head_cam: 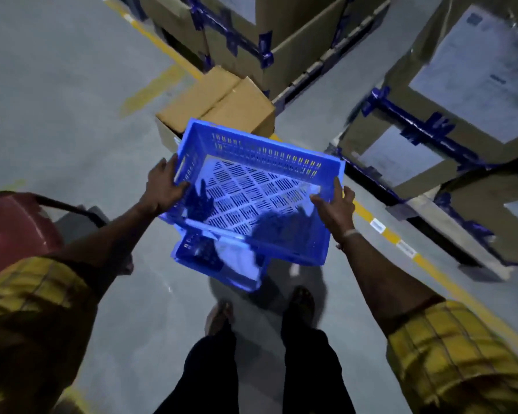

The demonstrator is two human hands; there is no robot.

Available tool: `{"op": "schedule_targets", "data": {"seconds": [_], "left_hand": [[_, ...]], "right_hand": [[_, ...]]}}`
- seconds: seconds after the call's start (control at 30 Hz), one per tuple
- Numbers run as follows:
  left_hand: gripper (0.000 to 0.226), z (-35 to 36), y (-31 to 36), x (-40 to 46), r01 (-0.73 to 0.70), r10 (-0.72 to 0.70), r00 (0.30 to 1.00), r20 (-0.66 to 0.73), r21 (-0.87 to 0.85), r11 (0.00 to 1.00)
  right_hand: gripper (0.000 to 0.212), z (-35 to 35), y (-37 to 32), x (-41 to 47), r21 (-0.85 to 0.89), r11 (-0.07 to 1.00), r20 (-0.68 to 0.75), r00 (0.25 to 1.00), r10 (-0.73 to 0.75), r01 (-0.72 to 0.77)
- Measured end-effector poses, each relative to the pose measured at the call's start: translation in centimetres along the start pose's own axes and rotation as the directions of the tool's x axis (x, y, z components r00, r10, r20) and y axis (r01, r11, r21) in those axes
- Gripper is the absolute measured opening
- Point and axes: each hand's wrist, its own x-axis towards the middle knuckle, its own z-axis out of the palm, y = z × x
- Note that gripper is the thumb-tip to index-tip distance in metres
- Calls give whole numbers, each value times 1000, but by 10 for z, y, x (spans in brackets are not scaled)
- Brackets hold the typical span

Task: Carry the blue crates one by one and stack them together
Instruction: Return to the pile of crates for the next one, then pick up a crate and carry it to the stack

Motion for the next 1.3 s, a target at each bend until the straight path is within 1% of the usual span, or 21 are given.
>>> {"op": "schedule_targets", "data": {"seconds": [0.07,0.13,0.17,0.23,0.3,0.37,0.43,0.6,0.77,0.9,0.97,1.13,1.23,1.3], "left_hand": [[108,14,-30,28,10,-12,999,40,52,999],[99,25,-47,48,69,-72,993,98,33,997],[93,28,-48,54,73,-74,991,115,11,997],[83,34,-55,67,36,-36,992,121,3,999],[82,36,-63,80,0,-2,995,98,26,1000],[80,34,-70,87,-13,5,995,96,80,997],[78,31,-69,88,-28,13,994,110,135,990],[77,3,-53,79,-118,99,986,132,141,983],[74,-46,-17,53,-215,205,974,97,101,971],[73,-86,15,33,-327,321,943,90,61,943],[76,-101,33,26,-378,374,923,94,28,925],[74,-124,90,5,-512,505,855,119,31,858],[75,-121,128,0,-560,554,821,137,12,828],[76,-114,159,-6,-599,590,790,167,2,801]], "right_hand": [[94,12,12,6,-60,997,-14,999,50,-51],[90,22,23,11,-92,995,-28,999,25,-27],[91,26,29,14,-109,994,-32,999,3,-6],[93,33,36,18,-168,985,-54,998,-37,28],[96,37,36,22,-209,977,-84,995,-49,31],[97,39,34,23,-246,969,-111,993,-50,21],[95,37,32,21,-276,961,-135,991,-19,-19],[88,18,19,-14,-250,966,-157,987,33,-72],[84,-19,-7,-66,-205,975,-215,976,35,-80],[82,-57,-30,-114,-176,981,-278,960,33,-85],[81,-79,-37,-139,-151,983,-316,947,55,-108],[85,-126,-33,-196,-91,983,-407,906,112,-162],[80,-154,-20,-229,-55,985,-470,875,117,-162],[77,-173,-5,-251,-11,981,-509,845,161,-194]]}}
